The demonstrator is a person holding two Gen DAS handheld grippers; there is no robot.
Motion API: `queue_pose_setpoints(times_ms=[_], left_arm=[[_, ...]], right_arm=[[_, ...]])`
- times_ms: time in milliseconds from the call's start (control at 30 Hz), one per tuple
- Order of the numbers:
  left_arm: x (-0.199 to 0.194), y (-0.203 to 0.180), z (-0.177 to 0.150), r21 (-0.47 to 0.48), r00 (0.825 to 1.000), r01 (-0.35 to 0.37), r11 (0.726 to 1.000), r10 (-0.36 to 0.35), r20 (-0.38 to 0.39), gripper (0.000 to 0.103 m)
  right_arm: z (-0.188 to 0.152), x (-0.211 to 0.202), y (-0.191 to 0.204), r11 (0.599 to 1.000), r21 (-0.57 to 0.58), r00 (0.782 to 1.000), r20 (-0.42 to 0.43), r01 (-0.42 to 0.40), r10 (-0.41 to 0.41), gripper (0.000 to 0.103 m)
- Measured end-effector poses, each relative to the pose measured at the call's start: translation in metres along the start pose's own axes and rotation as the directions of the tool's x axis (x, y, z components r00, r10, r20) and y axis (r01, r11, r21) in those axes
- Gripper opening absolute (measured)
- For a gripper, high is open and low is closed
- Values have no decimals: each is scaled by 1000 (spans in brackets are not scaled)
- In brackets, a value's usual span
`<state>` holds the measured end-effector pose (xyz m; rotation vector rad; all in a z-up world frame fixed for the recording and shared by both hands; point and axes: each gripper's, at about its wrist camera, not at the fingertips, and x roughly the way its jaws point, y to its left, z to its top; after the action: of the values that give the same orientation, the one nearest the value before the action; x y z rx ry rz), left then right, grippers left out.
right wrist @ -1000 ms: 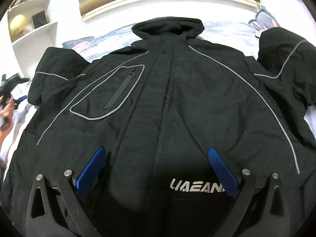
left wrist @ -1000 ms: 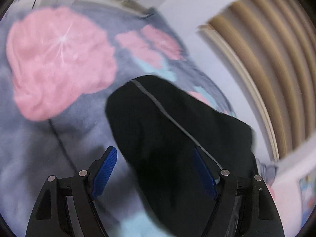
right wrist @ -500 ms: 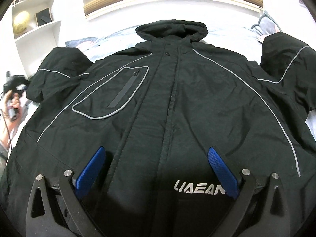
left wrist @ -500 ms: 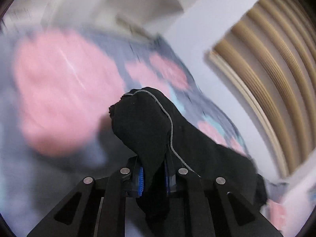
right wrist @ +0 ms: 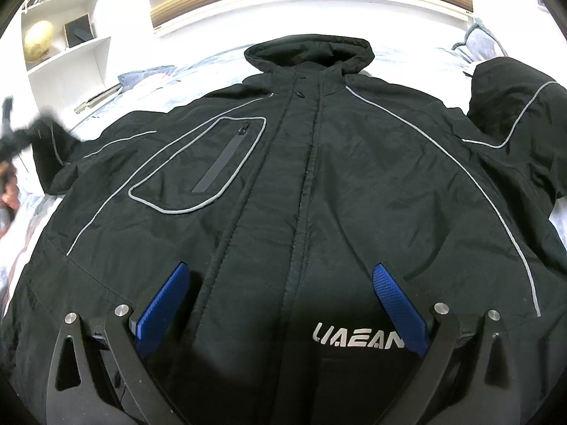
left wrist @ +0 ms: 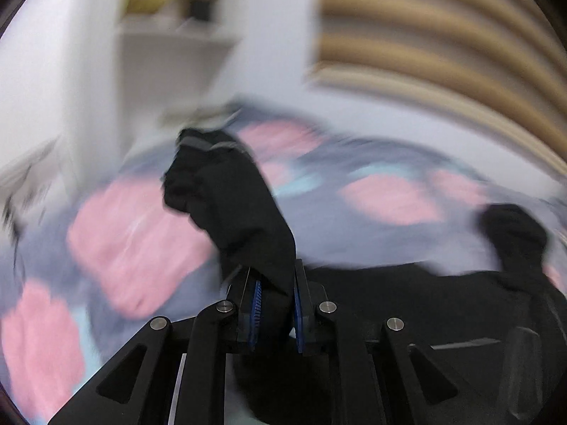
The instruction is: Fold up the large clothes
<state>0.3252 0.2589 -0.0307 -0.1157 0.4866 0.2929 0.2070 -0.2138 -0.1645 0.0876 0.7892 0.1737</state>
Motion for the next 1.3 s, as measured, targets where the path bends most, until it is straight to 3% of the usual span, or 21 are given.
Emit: queue_pose_setpoints(times_ms=[100, 167, 233, 333, 367, 500, 667, 733, 800, 833, 900, 967, 1000, 1067, 1133, 1167, 1200, 1267, 1300], left_arm=[[-49, -60, 18, 123, 983, 168, 978, -175, 49, 15], [-79, -102, 24, 170, 947, 308, 936, -318, 35, 14], [-98, -142, 26, 181, 899, 430, 884, -438, 3, 14], [-112, -199, 17, 157, 806, 591, 791, -589, -67, 16], [-115, -222, 9, 159, 781, 624, 765, -618, -90, 17], [-98, -302, -35, 155, 719, 693, 704, -659, -223, 18], [-41, -361, -104, 82, 664, 712, 697, -631, -402, 21], [-7, -366, -128, 2, 600, 728, 686, -635, -487, 22], [16, -365, -143, -98, 525, 735, 671, -654, -545, 23], [24, -360, -147, -164, 478, 740, 652, -682, -553, 23], [25, -347, -143, -260, 427, 741, 619, -733, -529, 24], [19, -334, -136, -342, 369, 757, 557, -796, -480, 31], [11, -326, -132, -375, 338, 767, 521, -825, -453, 39], [-8, -308, -121, -409, 297, 794, 450, -874, -386, 57], [-33, -283, -109, -392, 293, 823, 411, -898, -328, 70], [-46, -271, -105, -370, 301, 836, 405, -903, -307, 70], [-58, -258, -101, -337, 330, 843, 419, -898, -291, 70], [-81, -233, -94, -222, 498, 800, 558, -823, -274, 70], [-90, -220, -94, -148, 615, 740, 656, -749, -247, 70]], right_arm=[[0, 0, 0, 1000, 3, 1000, -1, -2, 2, 103], [1, -1, 0, 1000, 5, 1000, -1, -4, 4, 103], [1, -1, 0, 1000, 10, 1000, 2, -10, 10, 103], [1, -3, -2, 1000, 21, 1000, 6, -21, 21, 103], [1, -3, -2, 999, 22, 1000, 7, -23, 23, 103], [0, -5, -4, 999, 34, 999, 15, -30, 30, 103], [0, -10, -13, 996, 78, 999, 38, -37, 34, 103], [-1, -12, -15, 995, 92, 999, 42, -24, 20, 103], [-1, -11, -15, 995, 96, 999, 37, -22, 18, 103], [0, -13, -14, 995, 93, 999, 45, -26, 22, 103], [-1, -13, -13, 996, 89, 999, 48, -21, 17, 103], [0, -13, -13, 996, 92, 999, 40, -19, 16, 103], [0, -14, -14, 995, 98, 999, 40, -20, 17, 103], [0, -17, -19, 993, 119, 999, 38, -25, 20, 103], [2, -20, -27, 987, 160, 999, 24, -30, 27, 103], [4, -24, -34, 981, 193, 999, 13, -37, 35, 103], [10, -26, -41, 974, 223, 999, -3, -38, 40, 103], [27, -33, -51, 967, 255, 999, -33, -1, 10, 103], [37, -36, -54, 966, 257, 999, -40, 21, -11, 103]])
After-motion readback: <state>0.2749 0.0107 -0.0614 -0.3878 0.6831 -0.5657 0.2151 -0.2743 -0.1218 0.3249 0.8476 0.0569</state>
